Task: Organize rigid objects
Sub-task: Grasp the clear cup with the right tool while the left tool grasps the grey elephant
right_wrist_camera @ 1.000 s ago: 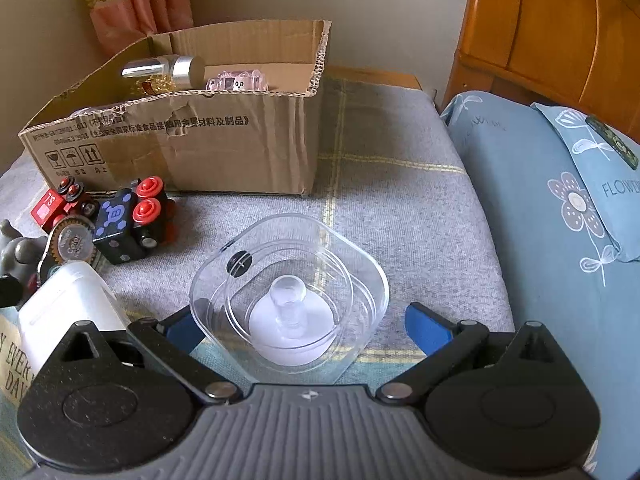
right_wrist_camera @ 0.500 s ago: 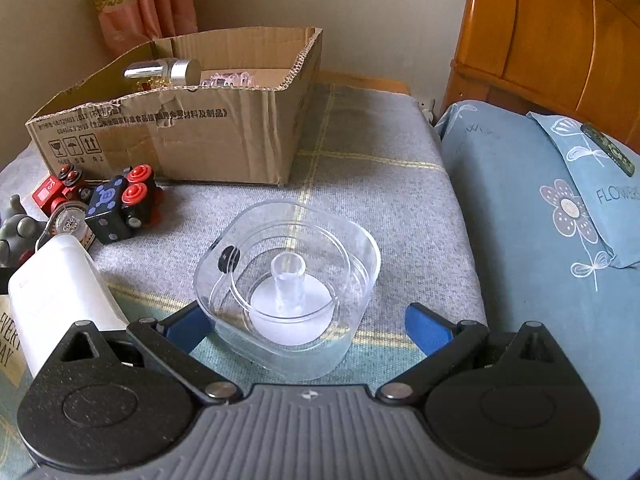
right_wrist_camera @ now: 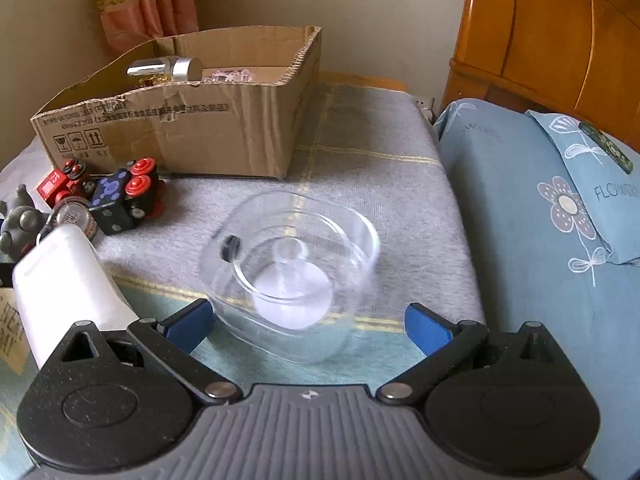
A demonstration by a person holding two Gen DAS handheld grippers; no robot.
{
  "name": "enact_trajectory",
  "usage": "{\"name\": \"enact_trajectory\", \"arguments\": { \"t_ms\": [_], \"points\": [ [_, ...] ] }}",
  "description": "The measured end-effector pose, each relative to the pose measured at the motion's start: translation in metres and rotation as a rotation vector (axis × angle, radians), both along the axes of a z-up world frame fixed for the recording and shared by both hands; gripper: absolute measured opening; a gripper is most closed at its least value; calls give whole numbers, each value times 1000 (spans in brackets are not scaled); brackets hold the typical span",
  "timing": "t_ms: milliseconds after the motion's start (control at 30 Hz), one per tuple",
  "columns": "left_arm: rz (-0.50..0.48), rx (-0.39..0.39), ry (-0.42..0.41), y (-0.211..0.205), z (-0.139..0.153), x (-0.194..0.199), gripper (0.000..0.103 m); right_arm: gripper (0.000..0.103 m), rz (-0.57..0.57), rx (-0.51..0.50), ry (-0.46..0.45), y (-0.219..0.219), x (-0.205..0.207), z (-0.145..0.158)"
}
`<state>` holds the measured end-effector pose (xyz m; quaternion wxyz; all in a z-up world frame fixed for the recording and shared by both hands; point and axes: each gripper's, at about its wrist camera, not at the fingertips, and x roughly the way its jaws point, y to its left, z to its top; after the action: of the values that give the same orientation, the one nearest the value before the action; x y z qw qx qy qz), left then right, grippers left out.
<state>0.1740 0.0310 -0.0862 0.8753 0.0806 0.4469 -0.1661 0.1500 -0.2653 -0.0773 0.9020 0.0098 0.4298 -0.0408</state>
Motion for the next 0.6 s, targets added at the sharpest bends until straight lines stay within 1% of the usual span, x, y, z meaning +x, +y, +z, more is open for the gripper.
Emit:
{"name": "enact_trajectory", "arguments": {
  "t_ms": [100,300,467,600],
  "points": [
    [-4,0,-2,-1,0,1,103,103,38,6,-3,12,8,0],
    [-28,-2,-10,0,0,2,103,103,60,19,-5,17,23,1],
    [-62,1,-17,-2,0,6,103,103,62,12,-1,13,32,2],
    [-62,-14,-8,-2,0,8,101,103,41,1,-8,7,28,0]
  ]
}}
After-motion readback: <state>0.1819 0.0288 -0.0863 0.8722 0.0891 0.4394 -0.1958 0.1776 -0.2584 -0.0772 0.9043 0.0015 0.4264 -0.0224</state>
